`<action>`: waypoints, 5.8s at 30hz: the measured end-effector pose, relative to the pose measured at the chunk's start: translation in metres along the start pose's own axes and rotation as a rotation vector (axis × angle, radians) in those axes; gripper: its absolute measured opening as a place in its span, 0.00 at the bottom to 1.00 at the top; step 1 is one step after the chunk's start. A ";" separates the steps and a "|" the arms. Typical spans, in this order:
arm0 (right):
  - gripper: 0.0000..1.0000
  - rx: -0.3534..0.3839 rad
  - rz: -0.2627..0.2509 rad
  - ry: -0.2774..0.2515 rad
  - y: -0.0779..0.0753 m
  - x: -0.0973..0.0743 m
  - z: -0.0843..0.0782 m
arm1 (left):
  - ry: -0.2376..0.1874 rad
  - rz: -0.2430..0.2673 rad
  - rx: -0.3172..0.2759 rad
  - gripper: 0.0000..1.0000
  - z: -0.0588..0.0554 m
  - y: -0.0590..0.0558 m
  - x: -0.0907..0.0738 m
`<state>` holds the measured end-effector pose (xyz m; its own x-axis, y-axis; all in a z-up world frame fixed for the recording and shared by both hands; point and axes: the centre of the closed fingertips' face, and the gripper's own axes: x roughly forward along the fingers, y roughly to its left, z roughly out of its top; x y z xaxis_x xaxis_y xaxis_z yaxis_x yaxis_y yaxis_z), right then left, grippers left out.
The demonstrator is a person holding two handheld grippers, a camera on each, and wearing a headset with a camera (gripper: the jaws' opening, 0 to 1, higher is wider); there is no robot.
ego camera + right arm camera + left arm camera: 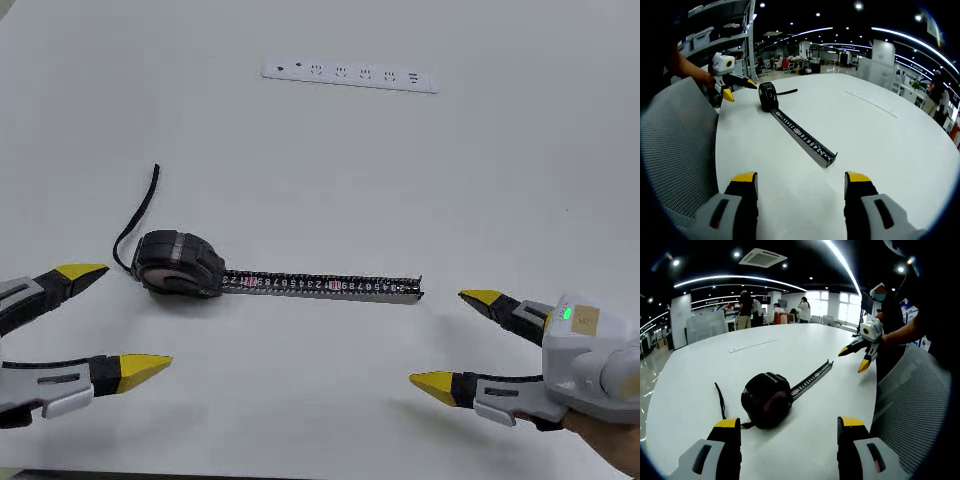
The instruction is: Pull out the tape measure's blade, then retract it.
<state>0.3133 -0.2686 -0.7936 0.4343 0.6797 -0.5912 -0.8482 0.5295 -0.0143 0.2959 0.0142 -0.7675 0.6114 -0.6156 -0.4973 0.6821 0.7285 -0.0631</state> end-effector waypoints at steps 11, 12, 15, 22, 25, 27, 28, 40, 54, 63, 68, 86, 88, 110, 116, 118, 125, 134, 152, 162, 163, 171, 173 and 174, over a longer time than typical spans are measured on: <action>0.83 0.059 -0.060 -0.032 0.018 0.000 0.016 | 0.026 0.008 -0.020 0.89 0.010 -0.012 -0.002; 0.84 0.064 -0.067 -0.032 0.018 0.000 0.017 | 0.027 0.009 -0.018 0.90 0.011 -0.013 -0.002; 0.87 0.073 -0.080 -0.013 0.020 -0.001 0.016 | 0.025 0.032 -0.044 0.93 0.014 -0.012 -0.004; 0.95 0.122 -0.101 -0.001 0.024 -0.004 0.019 | 0.055 0.077 -0.127 1.00 0.018 -0.016 -0.010; 0.96 0.154 -0.099 -0.005 0.026 -0.006 0.023 | 0.051 0.105 -0.113 1.00 0.024 -0.015 -0.013; 0.97 0.153 -0.101 -0.010 0.027 -0.008 0.026 | 0.045 0.110 -0.104 1.00 0.027 -0.018 -0.015; 0.97 0.150 -0.103 -0.011 0.027 -0.008 0.027 | 0.046 0.110 -0.100 1.00 0.028 -0.018 -0.015; 0.97 0.147 -0.110 -0.014 0.028 -0.009 0.034 | 0.086 0.167 -0.109 1.00 0.022 -0.020 -0.020; 0.97 0.142 -0.121 0.002 0.024 -0.014 0.030 | 0.079 0.181 -0.128 1.00 0.027 -0.019 -0.015; 0.97 0.143 -0.118 -0.002 0.021 -0.015 0.030 | 0.082 0.201 -0.144 1.00 0.034 -0.025 -0.009; 0.96 0.142 -0.113 -0.004 0.018 -0.017 0.029 | 0.078 0.210 -0.148 1.00 0.037 -0.028 -0.004; 0.94 0.075 -0.059 0.010 0.006 -0.011 0.015 | 0.046 0.317 -0.207 1.00 0.046 -0.017 0.017; 0.93 0.070 -0.047 0.014 0.004 -0.010 0.012 | 0.046 0.330 -0.213 1.00 0.047 -0.015 0.019; 0.77 -0.073 0.047 0.023 -0.021 0.003 0.004 | 0.054 0.454 -0.304 1.00 0.033 0.006 0.036; 0.71 -0.121 0.080 0.026 -0.026 0.009 0.005 | 0.056 0.468 -0.318 1.00 0.031 0.012 0.042; 0.68 -0.135 0.089 0.027 -0.027 0.011 0.005 | 0.061 0.477 -0.324 0.99 0.029 0.015 0.042; 0.60 -0.197 0.127 0.051 -0.030 0.019 0.003 | 0.068 0.488 -0.347 0.96 0.023 0.021 0.046; 0.47 -0.237 0.176 0.060 -0.030 0.028 0.003 | 0.077 0.530 -0.394 0.89 0.015 0.032 0.049; 0.30 -0.255 0.210 0.069 -0.036 0.046 0.004 | 0.078 0.571 -0.454 0.76 0.006 0.045 0.058; 0.22 -0.277 0.227 0.077 -0.041 0.053 0.003 | 0.086 0.570 -0.449 0.72 0.005 0.047 0.065; 0.21 -0.276 0.230 0.079 -0.041 0.054 0.003 | 0.088 0.569 -0.449 0.71 0.004 0.047 0.066; 0.15 -0.256 0.239 0.074 -0.043 0.053 0.003 | 0.097 0.572 -0.451 0.66 0.001 0.048 0.067; 0.14 -0.240 0.246 0.071 -0.045 0.053 0.002 | 0.099 0.576 -0.449 0.66 0.000 0.048 0.067; 0.14 -0.238 0.248 0.070 -0.045 0.053 0.002 | 0.099 0.576 -0.450 0.65 0.000 0.049 0.067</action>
<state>0.3752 -0.2550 -0.8227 0.1918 0.7321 -0.6536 -0.9757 0.2140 -0.0466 0.3699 0.0086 -0.8042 0.7694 -0.0833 -0.6334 0.0200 0.9941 -0.1066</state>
